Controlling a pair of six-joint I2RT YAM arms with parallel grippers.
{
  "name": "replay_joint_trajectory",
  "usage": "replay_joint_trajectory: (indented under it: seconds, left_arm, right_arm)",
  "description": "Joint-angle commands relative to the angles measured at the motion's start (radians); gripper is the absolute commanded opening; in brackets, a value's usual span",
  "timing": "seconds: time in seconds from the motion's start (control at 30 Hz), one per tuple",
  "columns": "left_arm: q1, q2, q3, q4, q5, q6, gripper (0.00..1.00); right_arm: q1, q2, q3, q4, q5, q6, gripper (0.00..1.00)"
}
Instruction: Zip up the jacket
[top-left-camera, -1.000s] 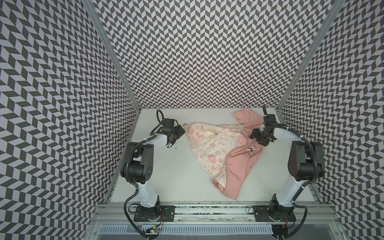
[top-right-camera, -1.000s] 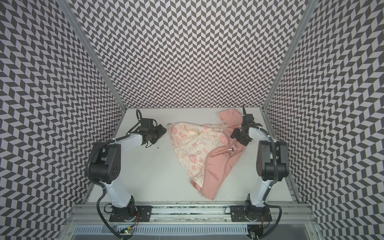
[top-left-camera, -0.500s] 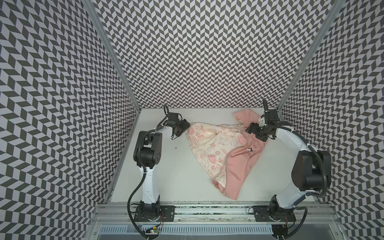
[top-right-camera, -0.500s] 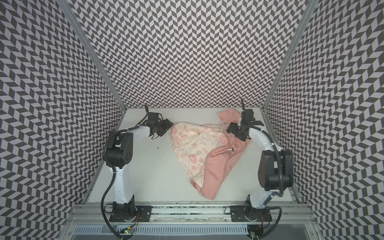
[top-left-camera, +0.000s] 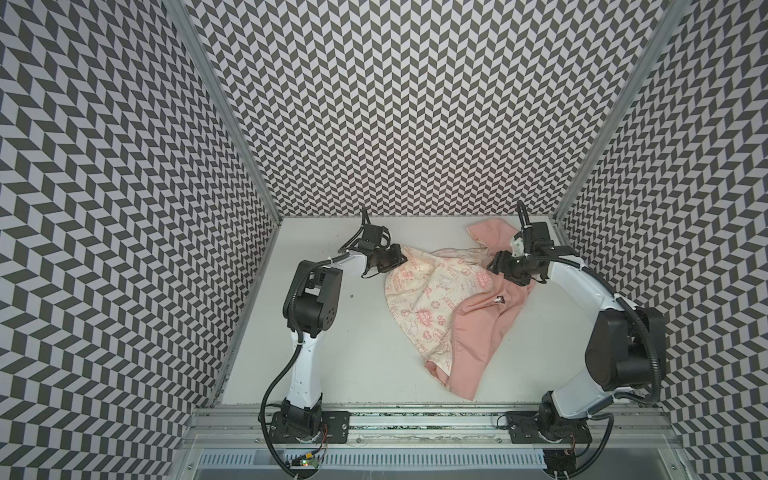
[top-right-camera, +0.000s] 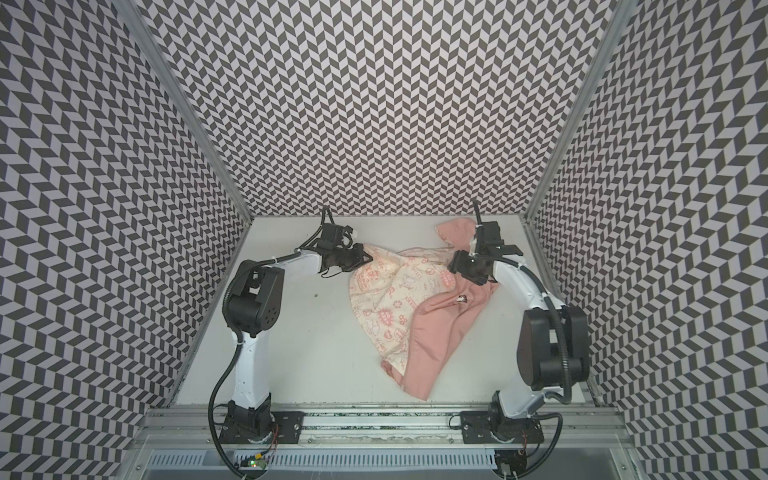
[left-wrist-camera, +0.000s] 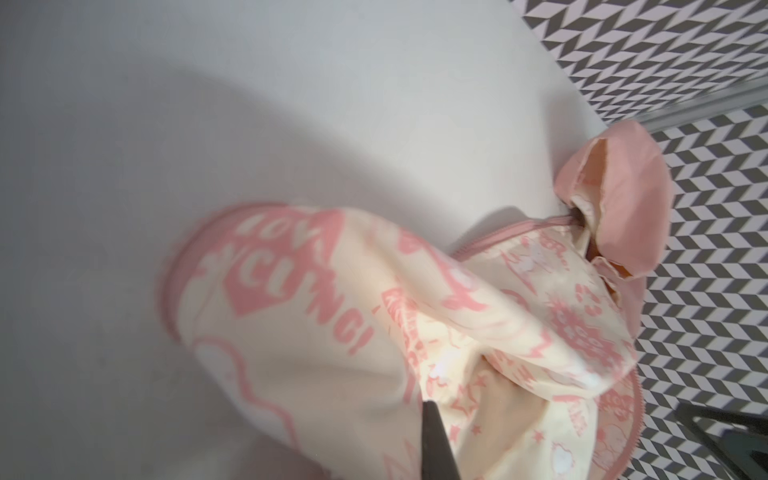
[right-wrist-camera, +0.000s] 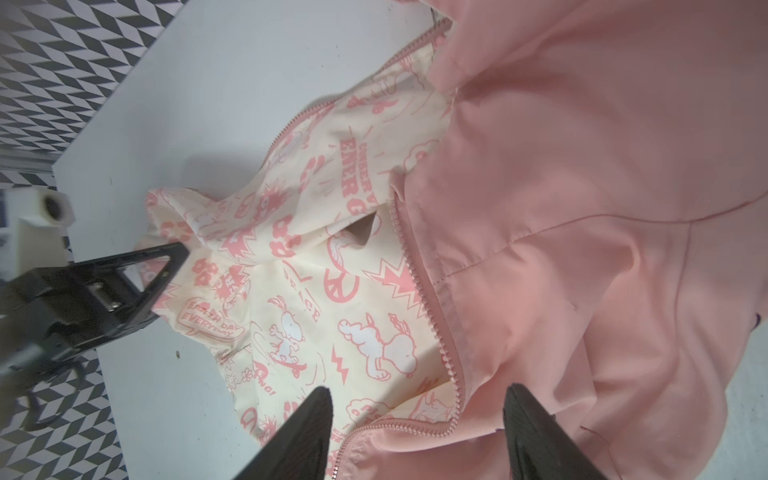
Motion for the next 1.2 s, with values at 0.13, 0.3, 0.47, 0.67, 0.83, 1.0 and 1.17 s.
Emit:
replay_joint_trajectory:
  seconds: [0.13,0.3,0.47,0.67,0.83,1.0,1.17]
  left_arm:
    - [-0.269,-0.335,0.035,-0.260,-0.085,0.373,0.00]
    - [-0.511,-0.437,-0.070,-0.363,-0.251,0.498,0.00]
    - [-0.683,-0.439,-0.183,-0.371,-0.330,0.498,0.03]
    - [-0.796,-0.419,-0.249,-0.376,-0.370,0.469,0.53]
    - [-0.797,-0.534,-0.304,-0.371,-0.408,0.433,0.66]
    - [-0.690,-0.662,-0.386,-0.327,-0.347,0.339,0.73]
    - [-0.575,-0.642,-0.450,-0.203,-0.267,0.275,0.79]
  right_arm:
    - [-0.010,0.010,-0.027,0.031,-0.042,0.004,0.63]
    - [-0.050,0.004,-0.038,0.048,-0.103,0.026,0.64]
    - [-0.073,-0.014,-0.058,0.059,-0.147,0.039,0.69]
    - [-0.073,-0.057,-0.088,0.055,-0.145,0.042,0.80]
    - [-0.073,-0.084,-0.105,0.052,-0.146,0.044,0.81]
    - [-0.073,-0.090,-0.114,0.066,-0.158,0.054,0.73]
    - [-0.060,-0.097,-0.145,0.110,-0.182,0.080,0.69]
